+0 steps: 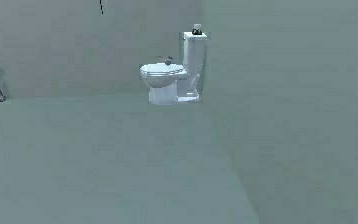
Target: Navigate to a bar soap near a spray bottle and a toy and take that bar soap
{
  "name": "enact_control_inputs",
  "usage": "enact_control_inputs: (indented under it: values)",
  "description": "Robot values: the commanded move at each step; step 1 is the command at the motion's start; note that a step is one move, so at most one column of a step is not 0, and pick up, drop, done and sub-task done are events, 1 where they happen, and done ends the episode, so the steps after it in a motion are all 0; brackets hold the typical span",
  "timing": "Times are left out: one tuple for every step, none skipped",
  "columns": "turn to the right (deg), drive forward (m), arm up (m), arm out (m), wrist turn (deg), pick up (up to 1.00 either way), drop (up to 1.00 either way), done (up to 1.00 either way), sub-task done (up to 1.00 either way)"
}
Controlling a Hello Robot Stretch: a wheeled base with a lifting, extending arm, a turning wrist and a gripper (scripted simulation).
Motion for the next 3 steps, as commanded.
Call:
enact_control_inputs:
  values:
    - [0.0, 0.00, 0.00, 0.00, 45.0, 0.00, 0.00, 0.00, 0.00]
    - [0.0, 0.00, 0.00, 0.00, 45.0, 0.00, 0.00, 0.00, 0.00]
    - [0.0, 0.00, 0.00, 0.00, 21.0, 0.00, 0.00, 0.00, 0.00]
